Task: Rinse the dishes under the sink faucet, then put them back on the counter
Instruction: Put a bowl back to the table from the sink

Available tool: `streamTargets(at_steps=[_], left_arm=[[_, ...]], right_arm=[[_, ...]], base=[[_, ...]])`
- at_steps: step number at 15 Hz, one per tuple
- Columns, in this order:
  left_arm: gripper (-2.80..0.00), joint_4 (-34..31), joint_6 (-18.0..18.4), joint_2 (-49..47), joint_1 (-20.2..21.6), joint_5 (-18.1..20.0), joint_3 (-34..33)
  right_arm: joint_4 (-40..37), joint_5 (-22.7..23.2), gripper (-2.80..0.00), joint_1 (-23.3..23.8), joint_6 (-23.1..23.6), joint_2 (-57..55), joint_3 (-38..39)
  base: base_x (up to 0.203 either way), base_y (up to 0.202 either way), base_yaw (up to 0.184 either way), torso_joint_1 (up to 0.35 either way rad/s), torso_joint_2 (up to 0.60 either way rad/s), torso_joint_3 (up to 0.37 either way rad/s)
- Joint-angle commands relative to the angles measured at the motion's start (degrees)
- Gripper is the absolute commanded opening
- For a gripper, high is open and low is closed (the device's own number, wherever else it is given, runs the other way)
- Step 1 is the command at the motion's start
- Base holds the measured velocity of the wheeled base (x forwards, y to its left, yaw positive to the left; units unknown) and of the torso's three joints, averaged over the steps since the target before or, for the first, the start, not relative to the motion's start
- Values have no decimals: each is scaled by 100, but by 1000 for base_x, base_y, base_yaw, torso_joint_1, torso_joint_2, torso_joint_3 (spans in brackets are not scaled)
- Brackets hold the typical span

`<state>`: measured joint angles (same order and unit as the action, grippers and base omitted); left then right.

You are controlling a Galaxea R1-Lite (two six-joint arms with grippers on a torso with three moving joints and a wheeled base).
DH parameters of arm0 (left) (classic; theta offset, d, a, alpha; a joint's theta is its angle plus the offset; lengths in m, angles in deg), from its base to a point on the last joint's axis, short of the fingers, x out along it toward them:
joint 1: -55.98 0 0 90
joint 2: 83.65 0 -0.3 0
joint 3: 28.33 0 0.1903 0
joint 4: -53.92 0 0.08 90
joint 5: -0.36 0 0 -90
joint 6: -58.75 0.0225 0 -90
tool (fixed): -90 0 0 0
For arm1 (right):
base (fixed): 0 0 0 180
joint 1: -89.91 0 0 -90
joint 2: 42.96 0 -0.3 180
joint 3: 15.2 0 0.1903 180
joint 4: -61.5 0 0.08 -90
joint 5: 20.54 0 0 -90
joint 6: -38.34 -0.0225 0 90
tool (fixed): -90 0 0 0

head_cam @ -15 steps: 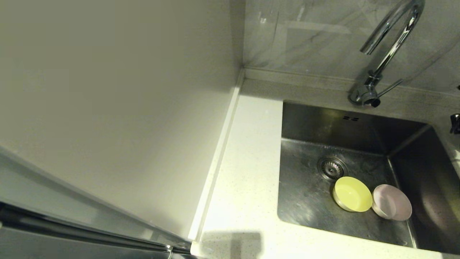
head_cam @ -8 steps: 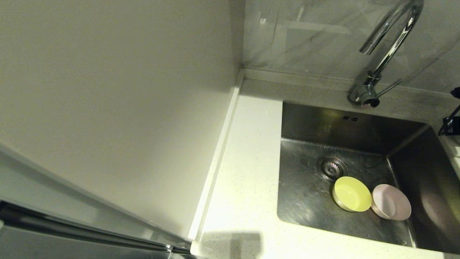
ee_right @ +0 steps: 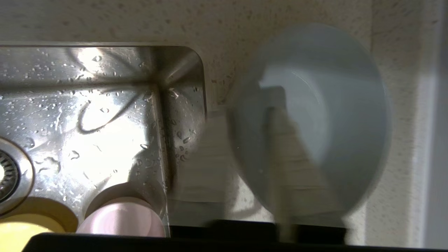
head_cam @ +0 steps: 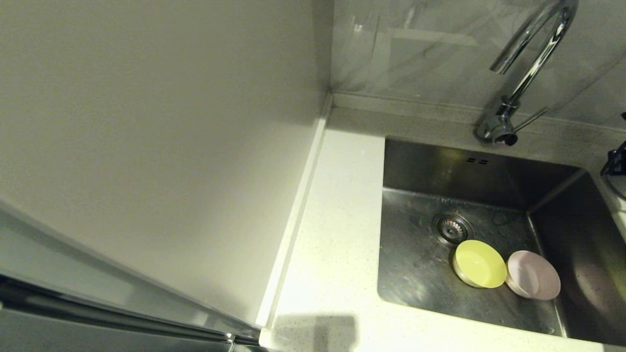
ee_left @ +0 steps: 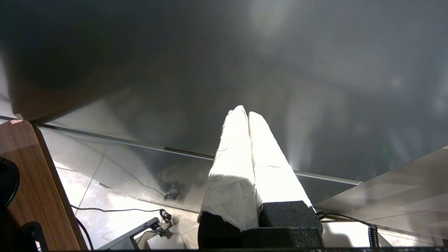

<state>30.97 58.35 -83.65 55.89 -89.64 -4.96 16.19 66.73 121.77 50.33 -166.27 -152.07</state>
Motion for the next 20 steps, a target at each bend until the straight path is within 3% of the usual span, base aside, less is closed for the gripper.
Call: streamTargets(at_steps=[1,6,8,12,14,20], left_arm=[[-280,2,-4,0,1,0,-18],[-280,2,-4,0,1,0,-18],[-280,2,-4,0,1,0,-18],[-280,2,-4,0,1,0,-18],[-280,2,-4,0,1,0,-18],[-280,2,-4,0,1,0,-18]], right_arm=[[-12,-8,0,5,6,185,4],[-71,0,0,6,-156,427,13],[-493,148,0,5,-258,798,13],[-3154,1395,0,1,-244,1842,89],[-3824,1656,0,-43,-50,2050,362],[-3841,1696,0,-91,1190,1687,1230]], base=[[0,0,0,0,0,0],[0,0,0,0,0,0],[0,0,0,0,0,0],[0,0,0,0,0,0],[0,0,0,0,0,0],[0,0,0,0,0,0]])
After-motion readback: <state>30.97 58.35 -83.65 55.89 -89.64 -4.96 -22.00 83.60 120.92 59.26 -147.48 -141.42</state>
